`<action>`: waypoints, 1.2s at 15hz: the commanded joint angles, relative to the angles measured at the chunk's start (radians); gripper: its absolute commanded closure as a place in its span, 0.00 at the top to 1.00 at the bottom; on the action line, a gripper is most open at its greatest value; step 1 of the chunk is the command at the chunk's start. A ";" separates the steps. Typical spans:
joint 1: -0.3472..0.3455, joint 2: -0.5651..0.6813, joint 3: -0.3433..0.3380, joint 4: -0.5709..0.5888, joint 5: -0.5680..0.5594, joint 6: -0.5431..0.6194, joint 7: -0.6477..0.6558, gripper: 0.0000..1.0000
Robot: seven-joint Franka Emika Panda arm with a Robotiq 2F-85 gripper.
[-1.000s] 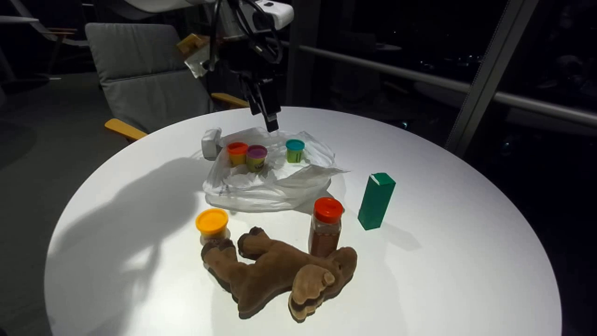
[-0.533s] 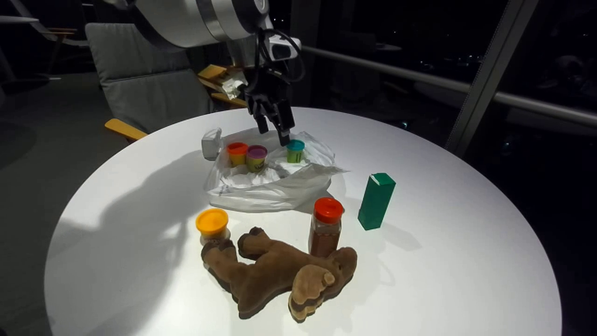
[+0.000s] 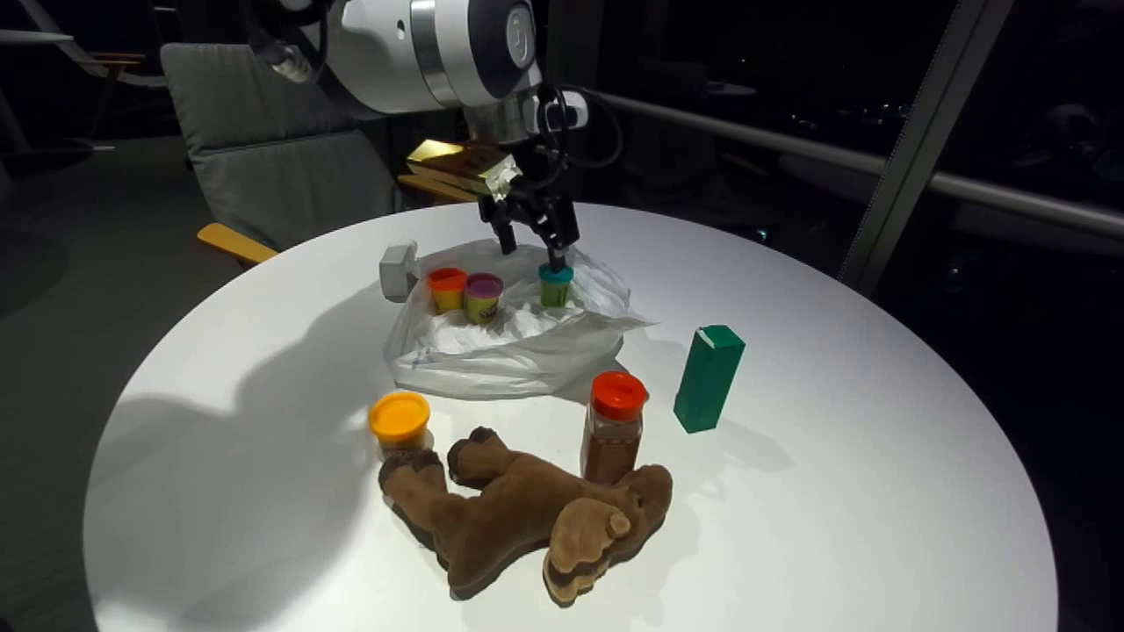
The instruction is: Remove the objects from the plastic and put them on the table
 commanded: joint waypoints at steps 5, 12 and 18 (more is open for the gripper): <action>-0.023 0.120 0.006 0.159 0.088 -0.008 -0.140 1.00; -0.020 0.178 -0.007 0.227 0.092 -0.022 -0.145 1.00; -0.021 0.202 -0.016 0.264 0.093 -0.028 -0.140 0.74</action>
